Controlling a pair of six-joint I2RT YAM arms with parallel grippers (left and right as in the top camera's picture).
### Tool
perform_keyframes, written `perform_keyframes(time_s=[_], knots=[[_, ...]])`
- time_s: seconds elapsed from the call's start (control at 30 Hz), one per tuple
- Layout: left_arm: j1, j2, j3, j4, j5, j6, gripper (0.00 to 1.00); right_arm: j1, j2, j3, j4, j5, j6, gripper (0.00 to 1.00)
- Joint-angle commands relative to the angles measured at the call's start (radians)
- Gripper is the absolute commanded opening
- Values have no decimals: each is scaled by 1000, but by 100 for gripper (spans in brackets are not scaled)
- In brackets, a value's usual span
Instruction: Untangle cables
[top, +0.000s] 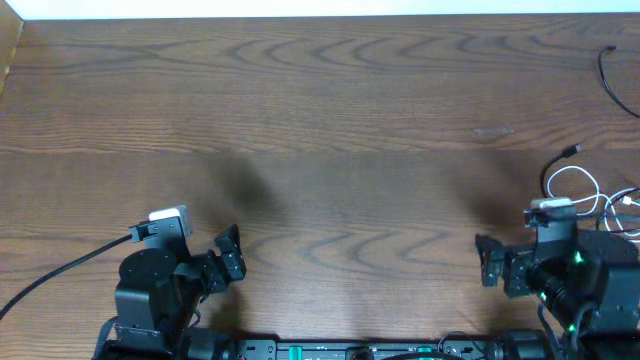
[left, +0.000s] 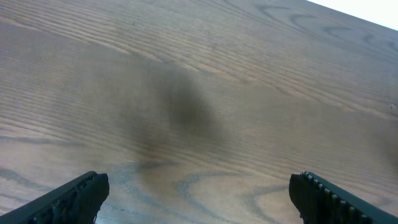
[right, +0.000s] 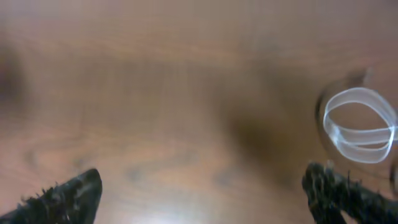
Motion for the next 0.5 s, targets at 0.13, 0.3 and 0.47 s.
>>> perform_keyframes(time_s=[0.13,0.3,0.47], knots=[[2,-3,-4,0,1,17,97,1,-196,-240,387,-5,-90,99],[2,-3,-4,0,1,17,98,3,-323,-424,690,-8,-90,99],[2,-3,-4,0,1,17,98,3,-416,-570,913,-8,-90,99]])
